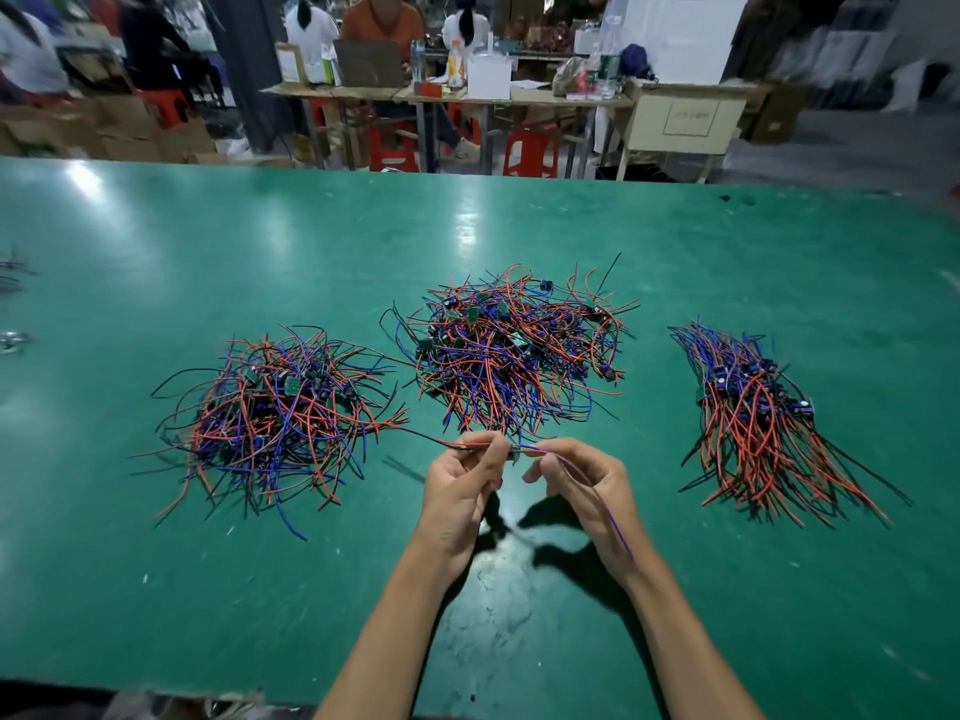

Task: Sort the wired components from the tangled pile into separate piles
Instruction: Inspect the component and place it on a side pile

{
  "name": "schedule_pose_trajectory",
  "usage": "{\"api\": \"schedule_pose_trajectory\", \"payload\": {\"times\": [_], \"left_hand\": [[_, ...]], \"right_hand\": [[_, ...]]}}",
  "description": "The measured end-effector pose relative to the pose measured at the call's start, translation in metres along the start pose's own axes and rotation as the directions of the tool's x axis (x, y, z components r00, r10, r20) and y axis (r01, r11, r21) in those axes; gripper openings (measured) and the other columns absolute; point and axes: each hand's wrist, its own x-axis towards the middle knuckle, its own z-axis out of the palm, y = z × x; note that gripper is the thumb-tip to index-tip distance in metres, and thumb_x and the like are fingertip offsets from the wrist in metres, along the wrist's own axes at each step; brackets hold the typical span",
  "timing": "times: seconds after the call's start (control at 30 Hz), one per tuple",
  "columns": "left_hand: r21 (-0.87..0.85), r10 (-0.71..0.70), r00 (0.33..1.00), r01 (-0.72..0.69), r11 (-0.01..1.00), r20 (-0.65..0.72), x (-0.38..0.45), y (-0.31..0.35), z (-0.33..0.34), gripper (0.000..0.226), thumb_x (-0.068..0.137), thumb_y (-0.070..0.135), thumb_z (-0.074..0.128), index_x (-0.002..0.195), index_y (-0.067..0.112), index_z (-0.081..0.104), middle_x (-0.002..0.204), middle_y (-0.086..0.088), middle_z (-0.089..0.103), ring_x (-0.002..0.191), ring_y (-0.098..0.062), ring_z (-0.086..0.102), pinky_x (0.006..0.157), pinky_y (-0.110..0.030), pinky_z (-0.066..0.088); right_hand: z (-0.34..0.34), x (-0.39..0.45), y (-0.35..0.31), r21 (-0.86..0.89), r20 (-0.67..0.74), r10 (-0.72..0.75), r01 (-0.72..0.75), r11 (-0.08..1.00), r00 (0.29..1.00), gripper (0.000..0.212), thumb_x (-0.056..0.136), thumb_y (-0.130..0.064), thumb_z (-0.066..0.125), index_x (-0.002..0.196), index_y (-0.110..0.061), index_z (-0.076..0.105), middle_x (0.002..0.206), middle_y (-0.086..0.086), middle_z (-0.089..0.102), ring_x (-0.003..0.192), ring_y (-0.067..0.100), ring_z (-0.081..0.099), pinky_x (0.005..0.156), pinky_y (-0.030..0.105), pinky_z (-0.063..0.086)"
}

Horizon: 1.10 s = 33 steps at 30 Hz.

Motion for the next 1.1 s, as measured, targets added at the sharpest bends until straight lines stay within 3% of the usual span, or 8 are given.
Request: {"api": "schedule_pose_trajectory", "payload": {"times": [0.17,0.33,0.43,0.53,0.67,0.77,0.87,1.1], "left_hand": [[0.129,0.095,0.995,-0.096,0.987,0.015,-0.001,-0.006,0.000,0.035,0.060,0.028,0.094,0.083,0.017,0.070,0.067,0.006,0.063,0.062,-0.005,0.053,0.064,-0.017,0.043],[0.216,0.140,0.990,-0.142,0.966,0.024,-0.004,-0.008,0.004,0.027,0.061,0.008,0.091,0.073,0.025,0.073,0.072,0.000,0.072,0.067,-0.011,0.065,0.063,-0.019,0.047],[0.269,0.159,0.986,-0.168,0.948,0.055,-0.004,-0.008,0.004,0.032,0.057,0.011,0.095,0.074,0.026,0.073,0.071,0.003,0.071,0.066,-0.009,0.064,0.064,-0.019,0.050],[0.376,0.138,0.980,-0.182,0.908,0.141,-0.008,-0.009,0.006,0.041,0.056,0.015,0.094,0.089,0.022,0.072,0.069,0.002,0.067,0.063,-0.012,0.057,0.060,-0.021,0.049],[0.409,0.108,0.988,-0.145,0.901,0.111,-0.008,-0.006,0.011,0.007,0.090,0.020,0.075,0.097,0.019,0.075,0.081,-0.011,0.074,0.066,-0.017,0.062,0.064,-0.027,0.054],[0.349,0.014,0.992,-0.058,0.935,0.128,-0.011,-0.002,0.012,0.028,0.095,0.031,0.061,0.100,0.009,0.078,0.086,-0.018,0.076,0.066,-0.020,0.068,0.067,-0.027,0.058],[0.395,-0.035,0.975,-0.055,0.917,0.219,-0.015,0.002,0.010,0.025,0.089,0.027,0.072,0.106,0.011,0.079,0.095,-0.018,0.077,0.077,-0.024,0.073,0.078,-0.036,0.060],[0.364,-0.084,0.975,0.003,0.931,0.207,-0.011,0.005,0.009,0.028,0.089,0.016,0.072,0.116,0.009,0.075,0.104,-0.017,0.077,0.086,-0.027,0.073,0.084,-0.034,0.061]], "right_hand": [[-0.004,0.002,0.001,0.070,-0.084,0.042,-0.037,0.997,0.996,0.036,0.090,-0.053,0.065,0.089,-0.020,0.081,0.076,0.001,0.071,0.064,0.006,0.049,0.065,0.015,0.043],[-0.007,0.002,0.004,0.007,-0.016,0.031,-0.031,1.000,0.999,0.020,0.089,-0.038,0.071,0.093,-0.022,0.082,0.074,-0.007,0.070,0.065,0.001,0.052,0.066,0.011,0.043],[-0.007,0.003,0.006,-0.007,-0.047,0.048,-0.049,0.999,0.998,0.027,0.086,-0.044,0.075,0.087,-0.018,0.080,0.071,-0.006,0.067,0.063,0.003,0.051,0.061,0.014,0.043],[-0.015,0.004,0.006,0.193,-0.081,0.132,-0.115,0.974,0.988,0.030,0.079,-0.047,0.078,0.081,-0.017,0.078,0.073,-0.001,0.065,0.066,0.006,0.054,0.066,0.019,0.045],[-0.027,0.005,0.004,0.352,0.040,0.163,-0.166,0.921,0.986,0.048,0.063,-0.059,0.089,0.077,-0.015,0.075,0.077,0.002,0.061,0.071,0.007,0.054,0.071,0.016,0.045],[-0.028,0.003,0.005,0.254,0.110,0.162,-0.185,0.949,0.981,0.039,0.071,-0.051,0.086,0.076,-0.014,0.074,0.075,0.002,0.063,0.069,0.009,0.057,0.070,0.020,0.048],[-0.022,0.001,0.006,0.118,0.131,0.115,-0.131,0.984,0.985,0.022,0.083,-0.032,0.079,0.073,-0.014,0.072,0.072,0.006,0.064,0.066,0.018,0.064,0.065,0.027,0.054],[-0.016,0.001,0.009,-0.016,0.005,0.045,-0.045,0.999,0.999,0.023,0.087,-0.031,0.075,0.102,-0.015,0.081,0.105,0.015,0.064,0.096,0.015,0.066,0.081,0.025,0.056]]}}
